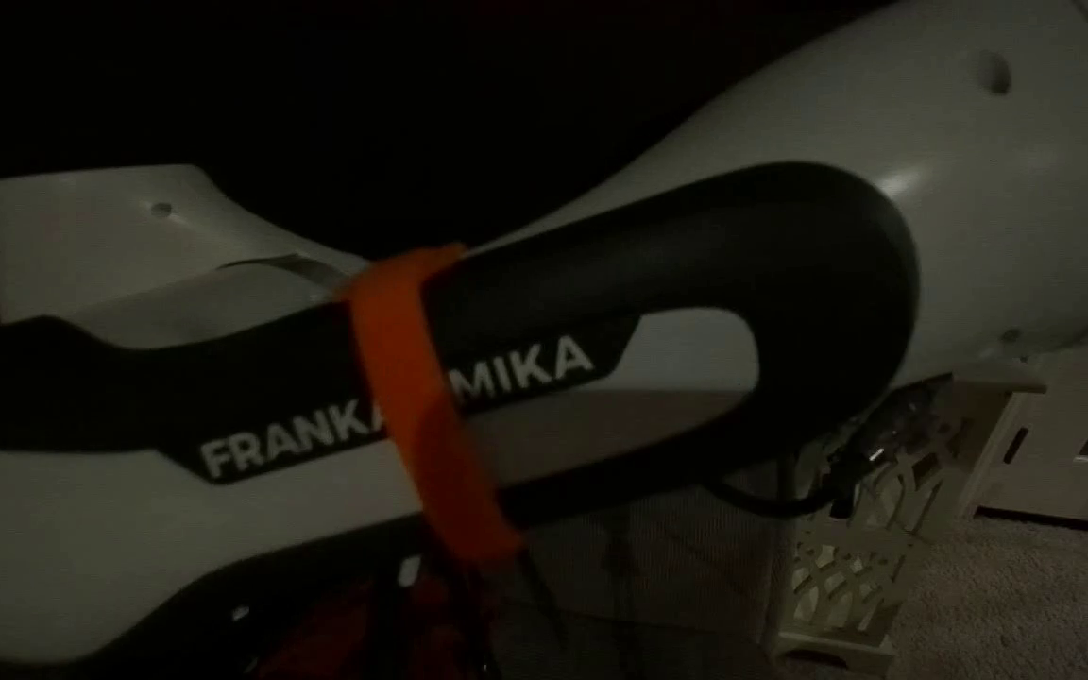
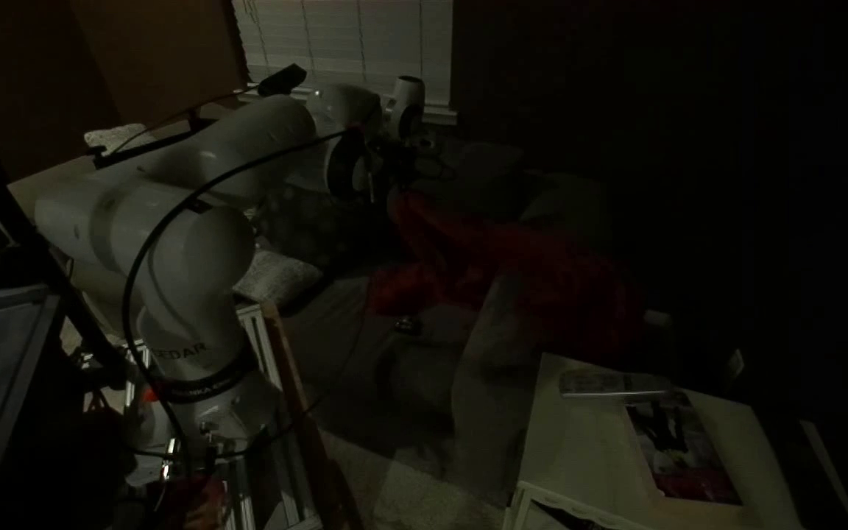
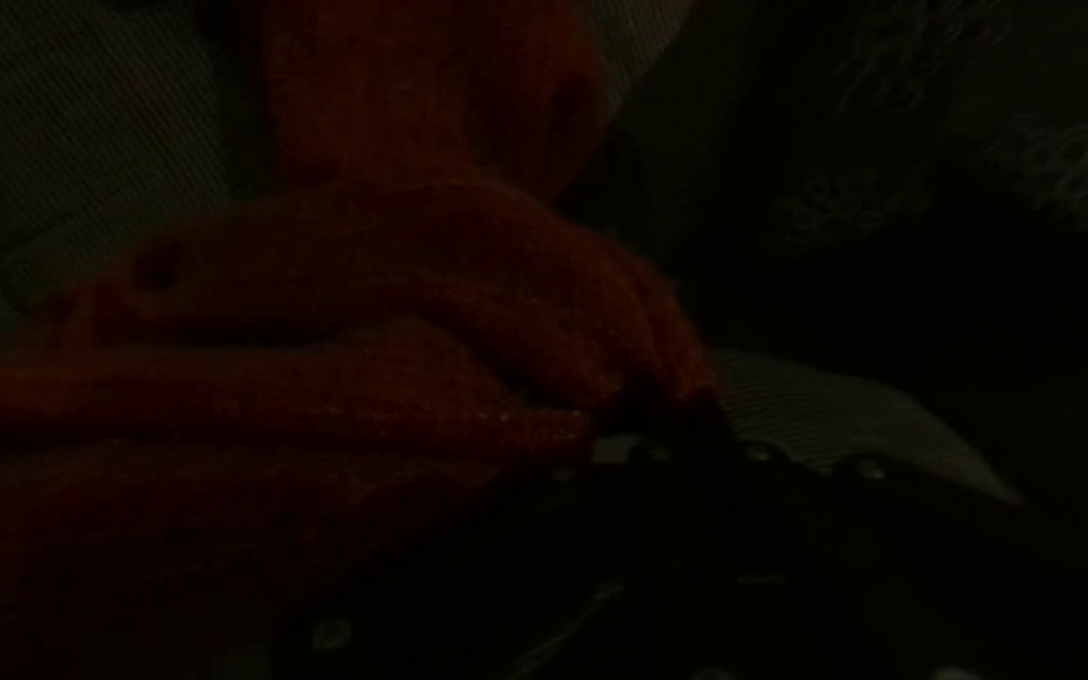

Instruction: Pick up the cloth and put it on the sofa

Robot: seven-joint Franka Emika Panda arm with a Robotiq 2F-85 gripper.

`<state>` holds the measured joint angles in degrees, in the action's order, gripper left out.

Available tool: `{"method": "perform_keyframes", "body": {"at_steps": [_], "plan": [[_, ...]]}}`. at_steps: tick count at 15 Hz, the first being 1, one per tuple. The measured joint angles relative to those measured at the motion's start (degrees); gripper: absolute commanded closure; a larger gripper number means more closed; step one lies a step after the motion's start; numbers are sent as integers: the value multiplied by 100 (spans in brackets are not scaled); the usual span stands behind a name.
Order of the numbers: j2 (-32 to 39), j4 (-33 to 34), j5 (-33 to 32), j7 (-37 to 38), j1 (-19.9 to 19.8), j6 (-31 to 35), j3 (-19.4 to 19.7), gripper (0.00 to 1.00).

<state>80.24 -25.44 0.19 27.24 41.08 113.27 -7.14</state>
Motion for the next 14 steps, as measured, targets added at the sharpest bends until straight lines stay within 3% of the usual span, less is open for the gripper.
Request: {"method": "perform_keyframes", "body": {"at_steps": [6, 7, 9, 14], "plan": [[-42, 14, 10, -1065, 438, 145, -208, 99], [-60, 14, 18, -1256, 490, 145, -252, 70], [-93, 14, 89, -1675, 577, 162, -399, 62], [-120, 9, 661, -2836, 430, 178, -904, 27]]}}
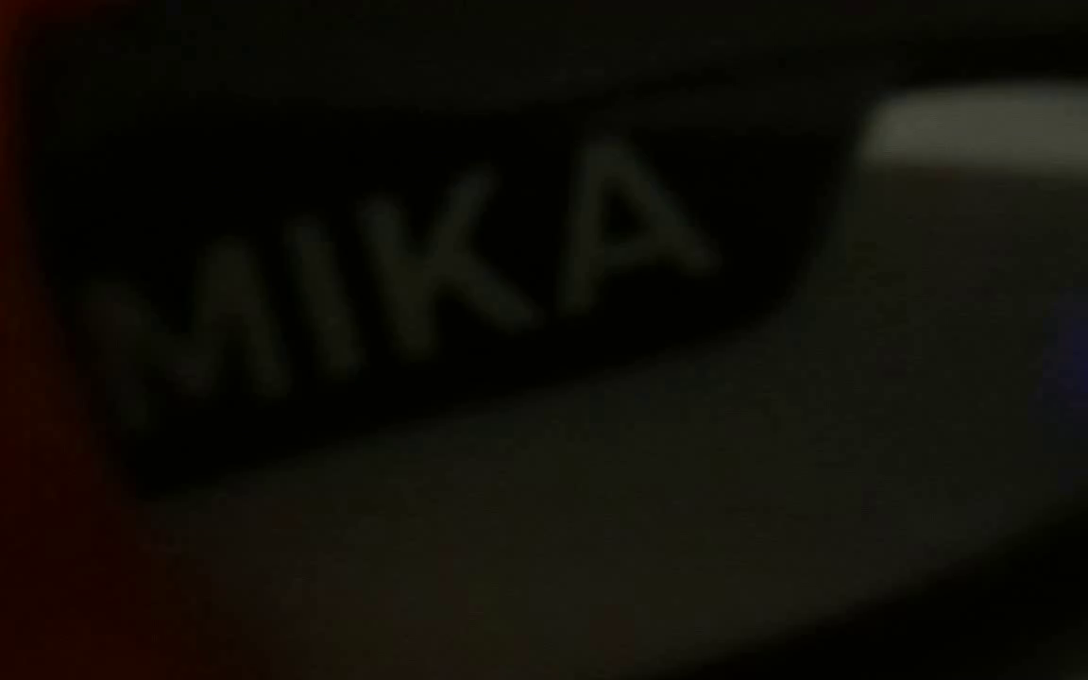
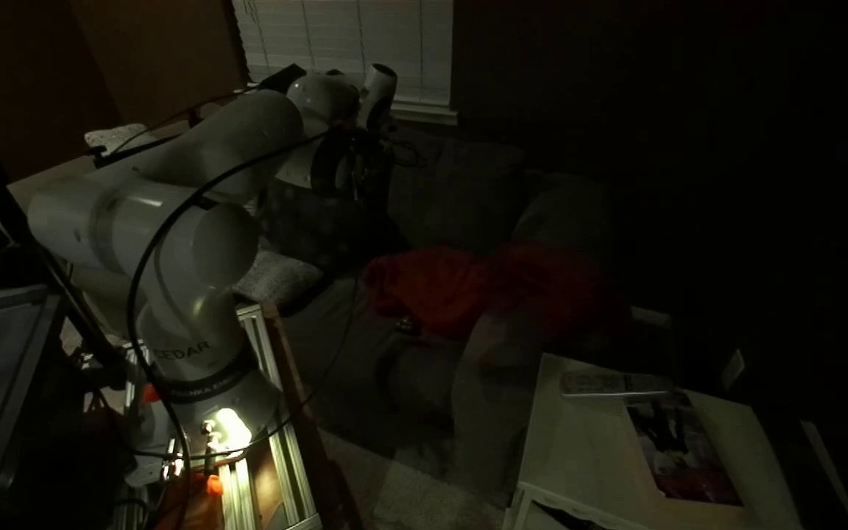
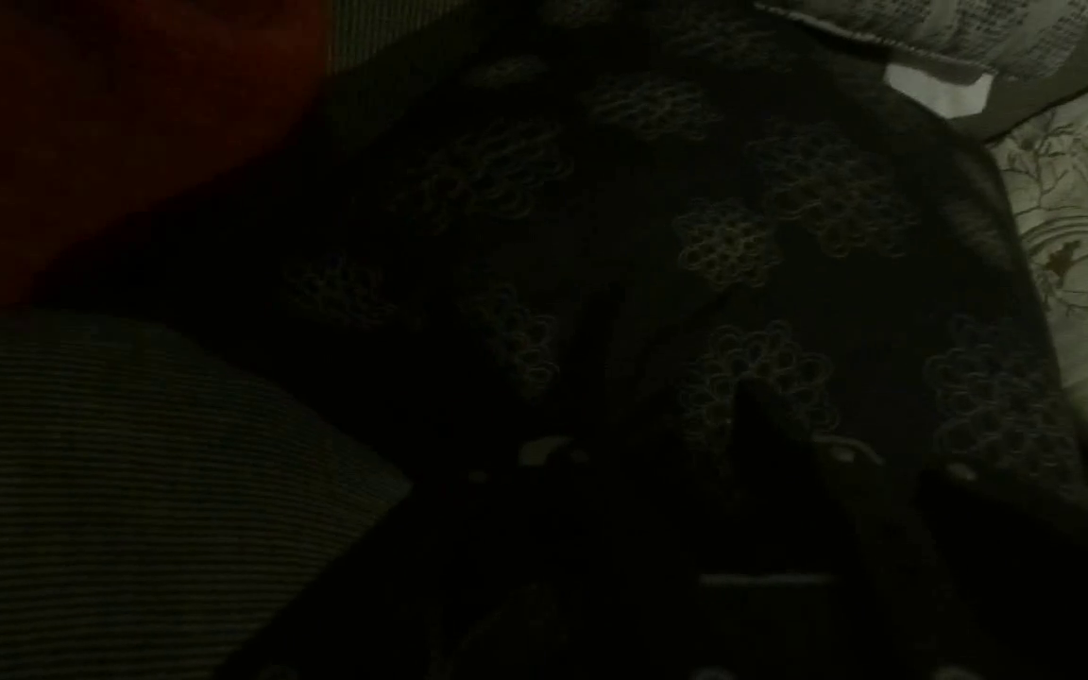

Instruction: Pick up the cloth and put it on the sofa

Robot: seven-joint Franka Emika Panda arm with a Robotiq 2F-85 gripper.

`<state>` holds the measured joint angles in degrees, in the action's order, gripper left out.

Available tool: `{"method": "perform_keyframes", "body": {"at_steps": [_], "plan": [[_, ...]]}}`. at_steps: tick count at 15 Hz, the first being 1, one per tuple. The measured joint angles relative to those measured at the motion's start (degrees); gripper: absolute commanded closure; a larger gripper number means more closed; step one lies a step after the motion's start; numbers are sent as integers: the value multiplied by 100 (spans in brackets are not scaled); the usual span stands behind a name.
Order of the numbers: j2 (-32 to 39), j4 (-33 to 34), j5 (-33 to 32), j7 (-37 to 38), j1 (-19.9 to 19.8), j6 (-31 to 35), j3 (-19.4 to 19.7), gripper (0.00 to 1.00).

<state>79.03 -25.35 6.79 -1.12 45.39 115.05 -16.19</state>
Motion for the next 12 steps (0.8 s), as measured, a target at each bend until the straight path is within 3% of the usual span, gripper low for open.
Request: {"method": "perform_keyframes", "body": {"at_steps": [4, 12], "plan": [[2, -3, -26, 234, -495, 24, 407, 1], [-42, -3, -323, 1123, -1274, -238, 1164, 0]]}}
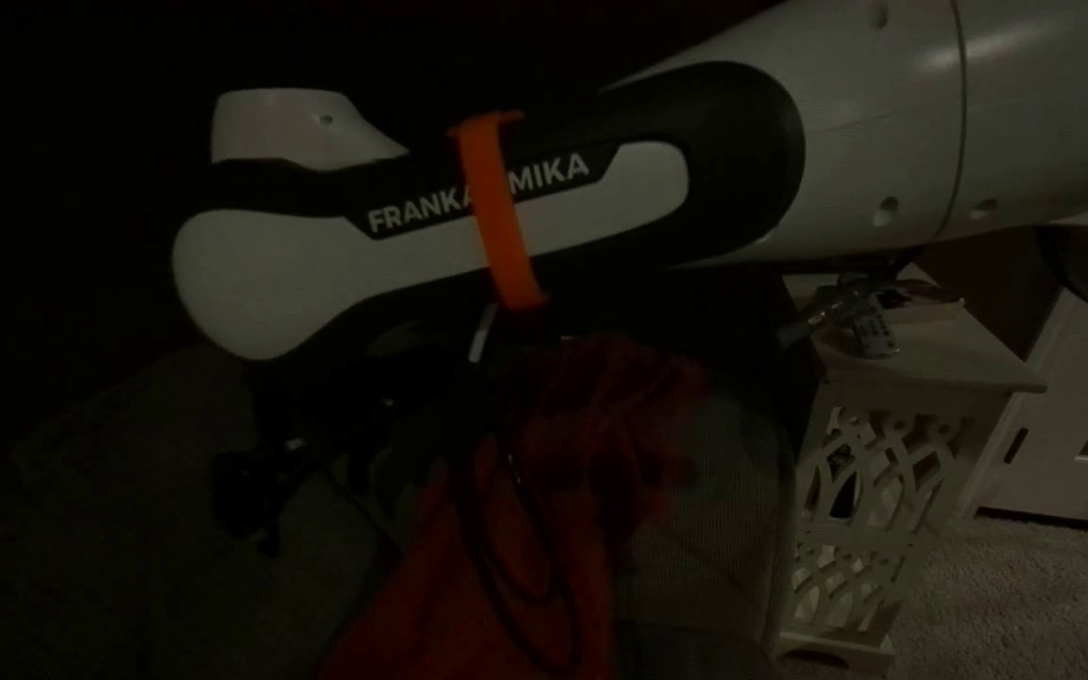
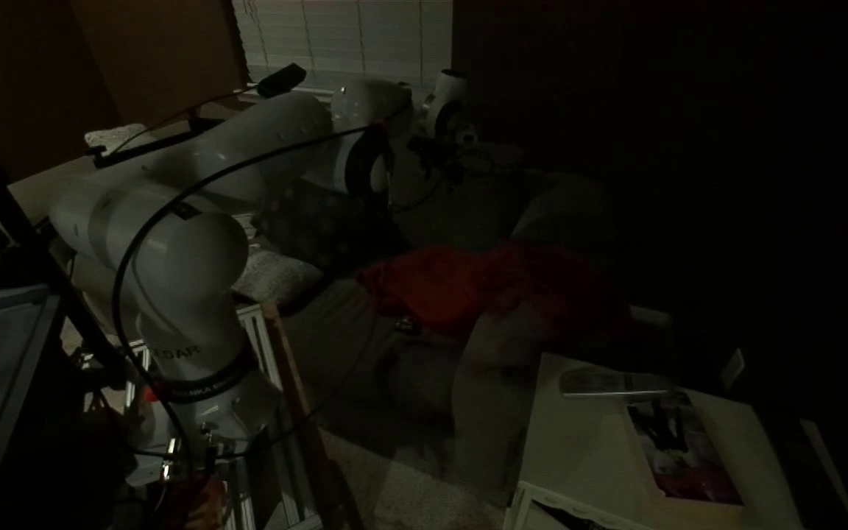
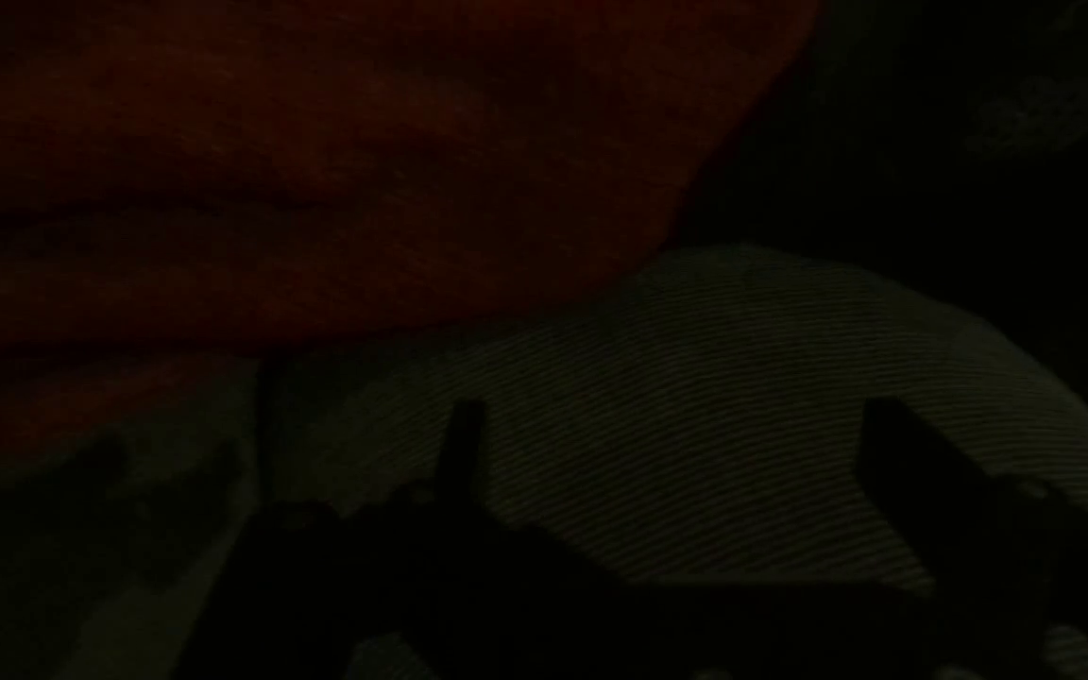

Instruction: Pick up the cloth and put it on the sofa

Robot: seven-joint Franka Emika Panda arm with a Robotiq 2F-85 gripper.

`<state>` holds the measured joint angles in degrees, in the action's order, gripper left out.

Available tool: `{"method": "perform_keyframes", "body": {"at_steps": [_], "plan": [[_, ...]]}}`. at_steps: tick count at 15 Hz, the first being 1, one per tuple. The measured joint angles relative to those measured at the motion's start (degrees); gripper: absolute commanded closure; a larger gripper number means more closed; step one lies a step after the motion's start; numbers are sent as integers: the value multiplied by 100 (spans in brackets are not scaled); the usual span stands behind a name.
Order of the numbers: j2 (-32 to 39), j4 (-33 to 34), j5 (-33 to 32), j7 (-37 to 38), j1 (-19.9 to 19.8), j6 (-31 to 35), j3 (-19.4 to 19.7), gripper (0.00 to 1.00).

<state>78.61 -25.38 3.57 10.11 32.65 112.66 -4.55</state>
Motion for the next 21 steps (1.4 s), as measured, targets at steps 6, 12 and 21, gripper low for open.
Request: {"method": "perform_keyframes", "body": {"at_steps": [6, 12, 21], "plan": [[-116, 0, -653, 1044, -208, -483, 790, 0], [-129, 4, -1096, 2128, -250, -833, 1332, 0], [-132, 8, -1127, 3515, -547, -1212, 1456, 0]]}}
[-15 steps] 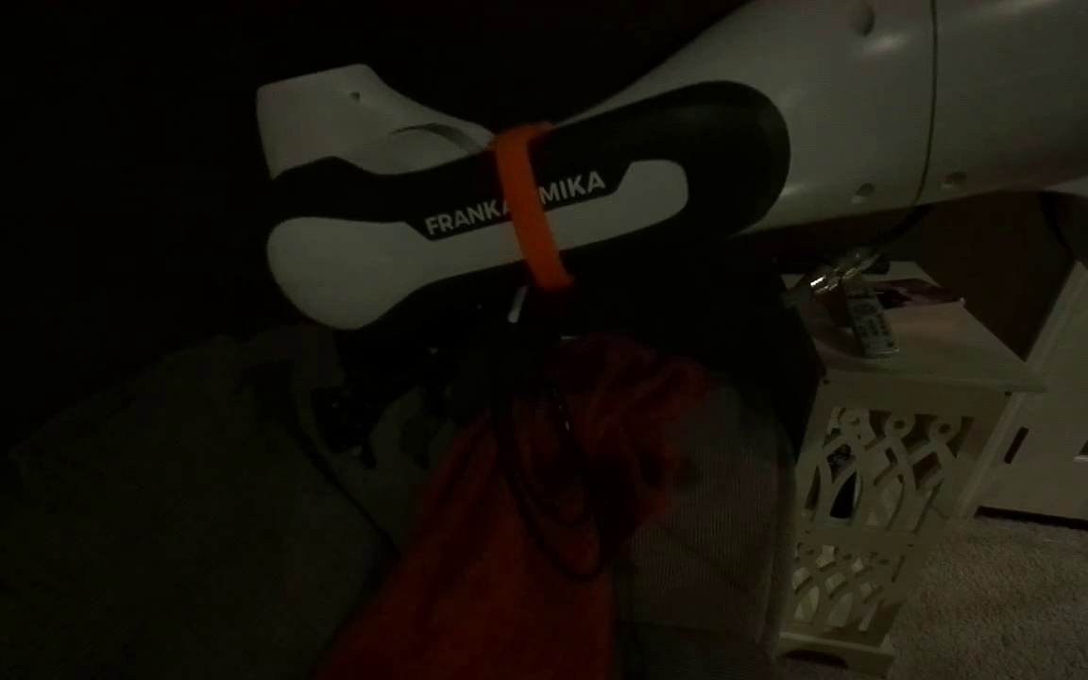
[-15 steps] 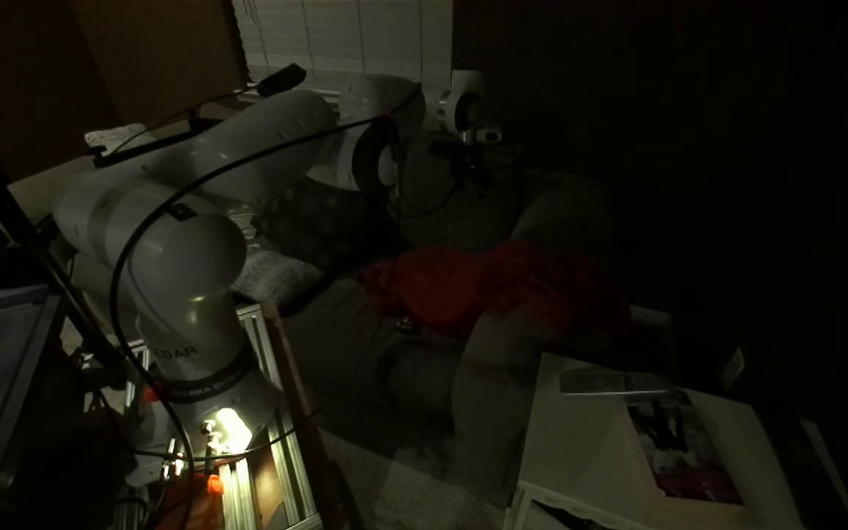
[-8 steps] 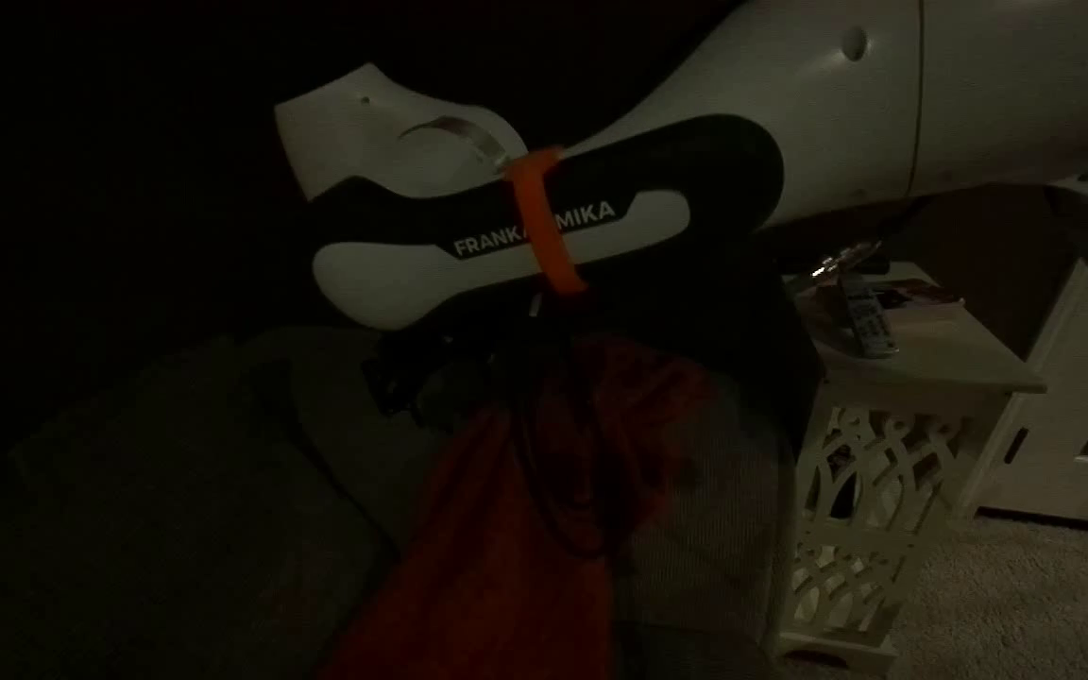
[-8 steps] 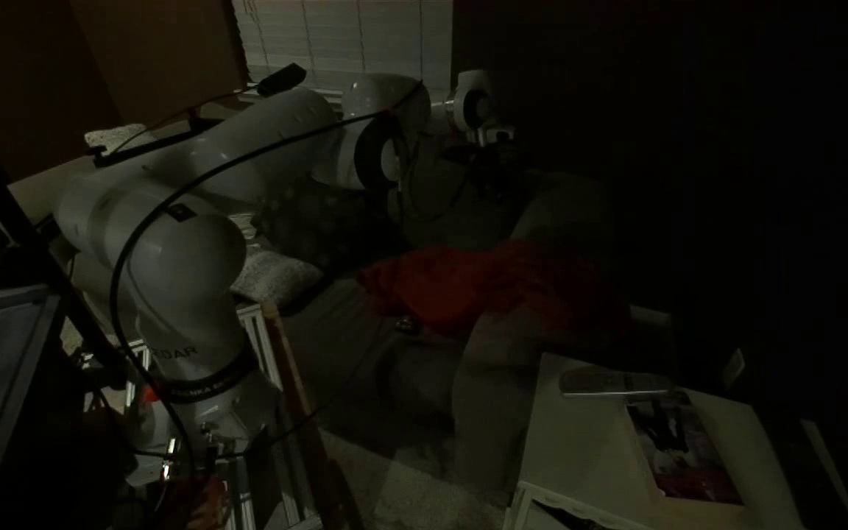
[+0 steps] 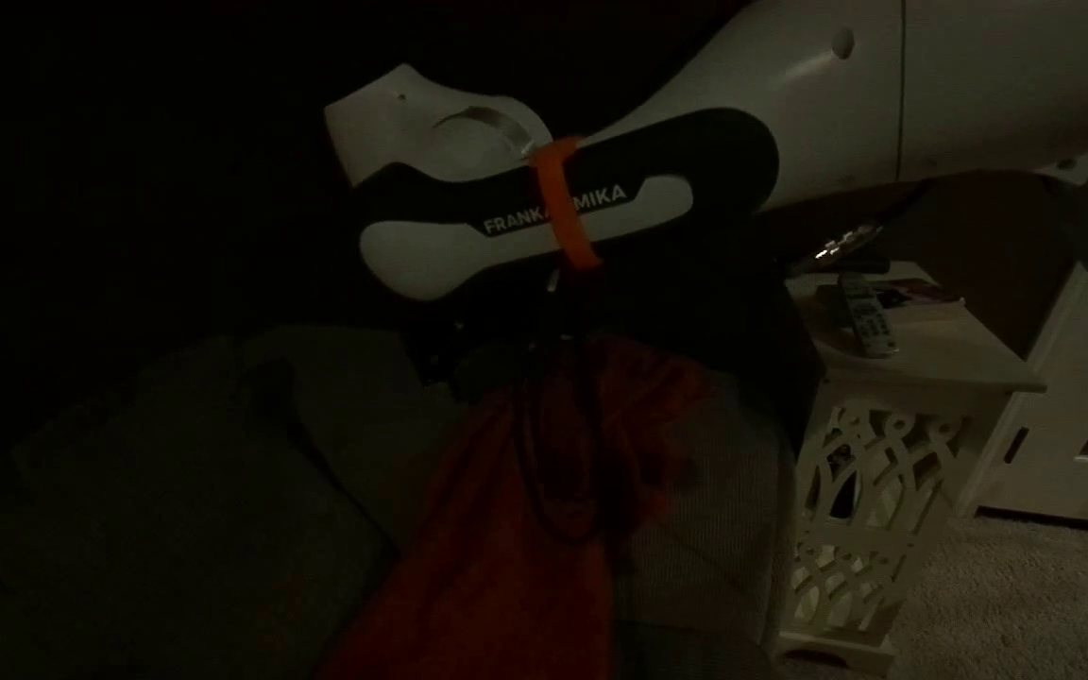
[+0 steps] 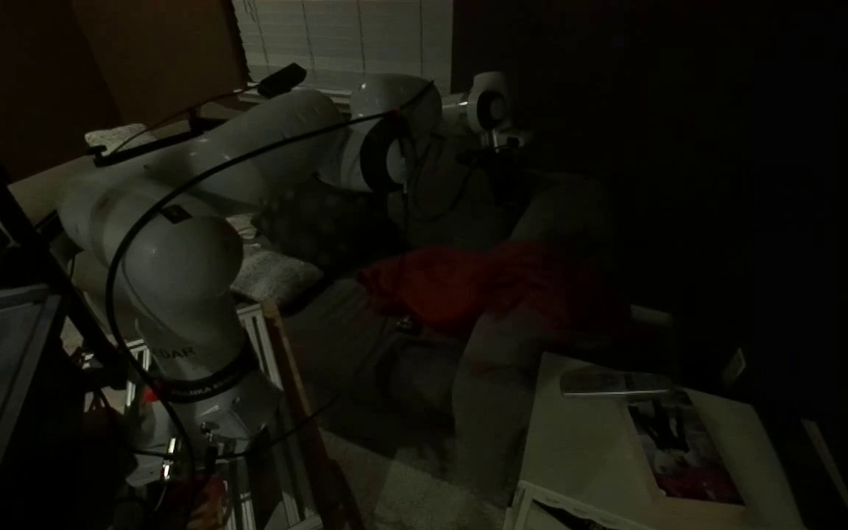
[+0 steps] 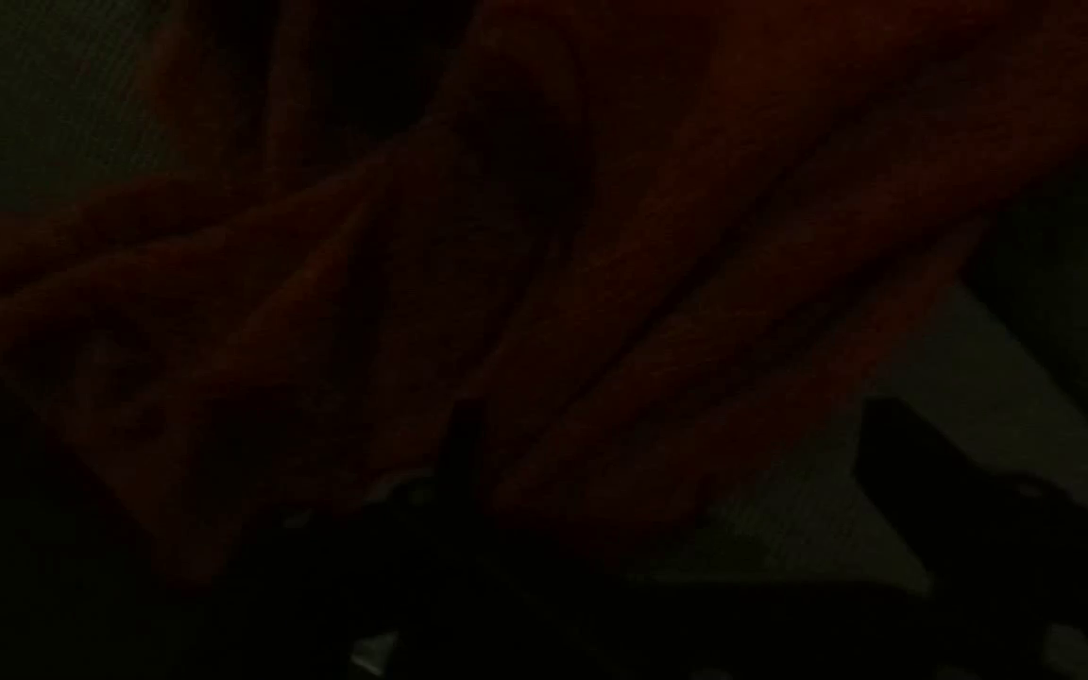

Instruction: Pick up the cloth and put it on the sofa

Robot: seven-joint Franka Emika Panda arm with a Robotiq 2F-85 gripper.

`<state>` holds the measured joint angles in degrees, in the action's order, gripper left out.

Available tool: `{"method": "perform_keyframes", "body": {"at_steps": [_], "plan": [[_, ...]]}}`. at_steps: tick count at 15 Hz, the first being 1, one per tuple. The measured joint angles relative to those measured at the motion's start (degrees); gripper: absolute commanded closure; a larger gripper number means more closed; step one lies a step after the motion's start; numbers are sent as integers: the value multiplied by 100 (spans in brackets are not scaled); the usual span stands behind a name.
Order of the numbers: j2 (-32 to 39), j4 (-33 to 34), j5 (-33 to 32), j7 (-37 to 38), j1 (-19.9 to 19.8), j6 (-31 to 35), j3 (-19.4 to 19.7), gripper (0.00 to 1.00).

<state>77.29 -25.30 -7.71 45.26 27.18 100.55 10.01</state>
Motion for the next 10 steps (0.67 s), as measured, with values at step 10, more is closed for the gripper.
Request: {"method": "perform_keyframes", "body": {"at_steps": [10], "plan": [[-128, -9, 486, 695, -1490, -627, -535, 0]]}}
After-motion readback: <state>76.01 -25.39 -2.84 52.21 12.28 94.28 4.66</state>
